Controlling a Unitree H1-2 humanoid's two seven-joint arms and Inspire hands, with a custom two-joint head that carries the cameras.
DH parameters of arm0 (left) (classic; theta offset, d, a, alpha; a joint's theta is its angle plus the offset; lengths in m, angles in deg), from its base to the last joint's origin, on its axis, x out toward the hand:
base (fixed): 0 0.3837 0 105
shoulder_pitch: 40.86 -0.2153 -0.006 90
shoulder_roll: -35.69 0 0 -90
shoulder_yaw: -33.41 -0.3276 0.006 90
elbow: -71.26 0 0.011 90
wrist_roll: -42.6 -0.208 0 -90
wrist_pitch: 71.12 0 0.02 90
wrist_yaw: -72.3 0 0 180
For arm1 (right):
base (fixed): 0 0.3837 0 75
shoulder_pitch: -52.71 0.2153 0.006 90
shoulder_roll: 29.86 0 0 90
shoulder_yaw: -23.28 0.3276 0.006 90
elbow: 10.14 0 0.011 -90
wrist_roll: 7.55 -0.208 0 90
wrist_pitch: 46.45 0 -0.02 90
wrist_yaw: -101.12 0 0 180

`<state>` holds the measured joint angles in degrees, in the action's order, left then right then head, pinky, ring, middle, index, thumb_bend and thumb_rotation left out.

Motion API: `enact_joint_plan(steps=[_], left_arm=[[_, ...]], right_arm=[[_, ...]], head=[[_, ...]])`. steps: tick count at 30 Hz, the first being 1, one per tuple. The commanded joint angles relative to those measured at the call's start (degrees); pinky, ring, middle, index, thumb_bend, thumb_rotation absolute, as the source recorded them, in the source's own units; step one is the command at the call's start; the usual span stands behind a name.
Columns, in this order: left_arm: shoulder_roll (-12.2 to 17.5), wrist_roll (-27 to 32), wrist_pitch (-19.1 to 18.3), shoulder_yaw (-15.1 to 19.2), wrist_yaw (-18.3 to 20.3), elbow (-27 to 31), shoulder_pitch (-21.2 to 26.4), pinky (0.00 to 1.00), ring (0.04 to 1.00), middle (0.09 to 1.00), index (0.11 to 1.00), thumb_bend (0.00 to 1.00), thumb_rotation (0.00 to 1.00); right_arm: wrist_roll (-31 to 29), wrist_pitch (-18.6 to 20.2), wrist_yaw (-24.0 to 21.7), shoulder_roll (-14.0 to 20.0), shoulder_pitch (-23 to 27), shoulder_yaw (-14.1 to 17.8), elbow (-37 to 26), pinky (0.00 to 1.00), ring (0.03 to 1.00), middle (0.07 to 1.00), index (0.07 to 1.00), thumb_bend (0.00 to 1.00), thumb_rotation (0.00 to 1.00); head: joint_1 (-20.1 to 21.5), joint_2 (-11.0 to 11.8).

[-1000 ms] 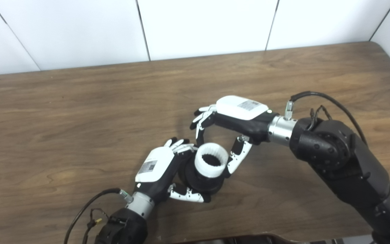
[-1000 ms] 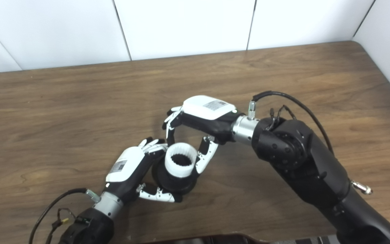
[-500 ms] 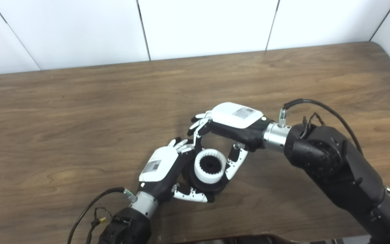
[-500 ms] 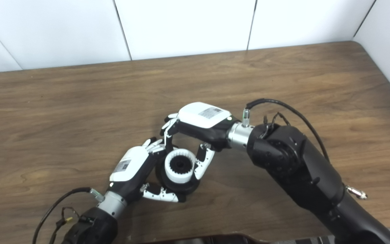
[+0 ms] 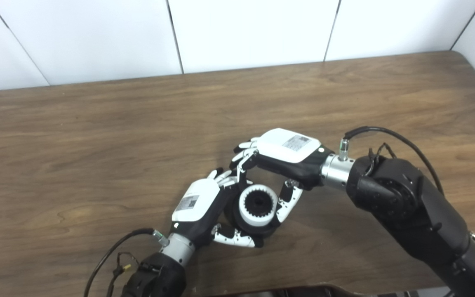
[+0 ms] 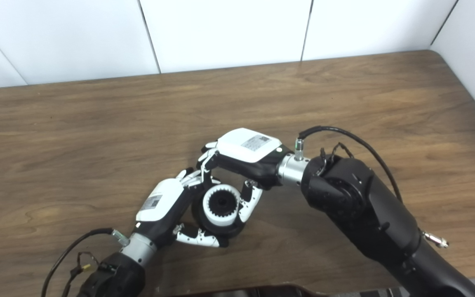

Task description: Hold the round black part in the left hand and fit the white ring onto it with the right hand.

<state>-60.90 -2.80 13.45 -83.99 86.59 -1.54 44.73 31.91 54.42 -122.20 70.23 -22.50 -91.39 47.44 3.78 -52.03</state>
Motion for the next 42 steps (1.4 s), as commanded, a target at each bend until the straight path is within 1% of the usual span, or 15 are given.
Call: enact_joint_plan(steps=[1, 2, 3, 4, 6, 8, 11, 17, 22, 25, 31, 35, 39, 42], left_arm=[[-0.06, -0.52, -0.37, -0.46, 1.28, 0.88, 0.66, 1.0, 0.911, 0.831, 0.485, 0.52, 0.06], [-0.05, -0.52, -0.4, -0.45, 1.32, 0.93, 0.63, 1.0, 0.911, 0.83, 0.485, 0.52, 0.06], [-0.05, -0.47, -0.44, -0.41, 1.36, 0.94, 0.64, 1.0, 0.911, 0.83, 0.485, 0.52, 0.06], [-0.02, -0.4, -0.36, -0.39, 1.31, 0.87, 0.66, 1.0, 0.912, 0.831, 0.485, 0.52, 0.06], [0.04, -0.34, -0.22, -0.37, 1.17, 0.75, 0.68, 1.0, 0.912, 0.83, 0.485, 0.52, 0.06], [0.07, -0.3, 0.02, -0.34, 0.89, 0.54, 0.69, 1.0, 0.912, 0.83, 0.485, 0.52, 0.06], [0.11, -0.18, 0.14, -0.27, 0.81, 0.42, 0.68, 1.0, 0.91, 0.828, 0.485, 0.52, 0.06], [0.19, -0.43, 0.22, -0.23, 0.61, -0.07, 0.82, 1.0, 0.906, 0.825, 0.484, 0.52, 0.06], [0.32, -0.44, 1.13, -0.06, -0.49, -1.25, 0.92, 1.0, 0.897, 0.818, 0.484, 0.52, 0.06], [0.38, -0.46, 1.38, -0.03, -0.58, -1.6, 0.98, 1.0, 0.897, 0.819, 0.484, 0.52, 0.06], [0.51, -0.44, 1.61, 0.19, -0.71, -2.23, 0.99, 1.0, 0.898, 0.819, 0.485, 0.52, 0.06], [0.65, -0.08, 2.0, 0.44, -1.05, -2.51, 0.83, 1.0, 0.896, 0.816, 0.484, 0.52, 0.06], [0.94, -0.31, 2.13, 0.54, -1.17, -2.67, 0.89, 1.0, 0.891, 0.812, 0.484, 0.52, 0.06], [1.09, -0.93, 2.0, 0.68, -1.7, -2.84, 0.95, 0.98, 0.879, 0.803, 0.484, 0.52, 0.06]], right_arm=[[-0.75, -0.84, -0.31, 0.1, 1.09, 0.57, -0.76, 0.94, 0.92, 0.818, 0.488, 0.53, 0.15], [-0.72, -0.6, -0.52, 0.15, 1.16, 0.61, -0.69, 0.94, 0.922, 0.82, 0.49, 0.52, 0.15], [-0.69, -0.46, -0.67, 0.18, 1.25, 0.64, -0.57, 0.93, 0.922, 0.82, 0.553, 0.73, 0.22], [-0.75, -0.38, -0.73, 0.2, 1.31, 0.7, -0.45, 0.93, 0.923, 0.821, 0.599, 0.86, 0.27], [-1.01, -0.12, -1.08, 0.29, 1.39, 0.91, -0.4, 0.92, 0.926, 0.827, 0.649, 0.96, 0.33], [-1.07, 0.25, -1.65, 0.33, 1.5, 1.08, -0.52, 0.92, 0.932, 0.838, 0.685, 0.99, 0.38], [-1.42, 0.57, -1.94, 0.14, 1.57, 1.51, -0.55, 0.93, 0.938, 0.845, 0.719, 1.0, 0.41], [-2.85, 1.16, -1.86, -0.12, 2.15, 3.11, -1.67, 0.92, 0.946, 0.865, 0.751, 1.0, 0.41], [-3.02, 3.0, -3.0, -0.15, 3.87, 4.41, -3.64, 0.93, 0.954, 0.877, 0.749, 1.0, 0.38], [-4.13, 3.87, -3.64, 0.26, 5.03, 5.55, -4.67, 0.93, 0.956, 0.88, 0.746, 1.0, 0.38], [-5.42, 6.85, -5.1, 0.89, 7.27, 7.61, -6.53, 0.91, 0.957, 0.884, 0.755, 1.0, 0.37], [-6.3, 7.09, -4.61, 1.17, 7.41, 8.72, -6.41, 0.91, 0.949, 0.879, 0.751, 1.0, 0.37], [-5.95, 7.63, -4.86, 1.68, 7.44, 9.16, -6.44, 0.91, 0.949, 0.873, 0.741, 1.0, 0.38], [-5.75, 8.15, -4.83, 1.91, 7.43, 9.36, -6.36, 0.9, 0.948, 0.873, 0.74, 1.0, 0.39]], head=[[0.08, -0.02], [0.08, -0.02], [0.18, -0.02], [0.18, -0.02], [0.18, -0.02], [0.23, 0.04], [0.27, 0.02], [0.23, 0.1], [0.31, 0.52], [0.36, 0.79], [0.55, 1.25], [0.72, 1.4], [0.71, 1.5], [0.61, 1.64]])
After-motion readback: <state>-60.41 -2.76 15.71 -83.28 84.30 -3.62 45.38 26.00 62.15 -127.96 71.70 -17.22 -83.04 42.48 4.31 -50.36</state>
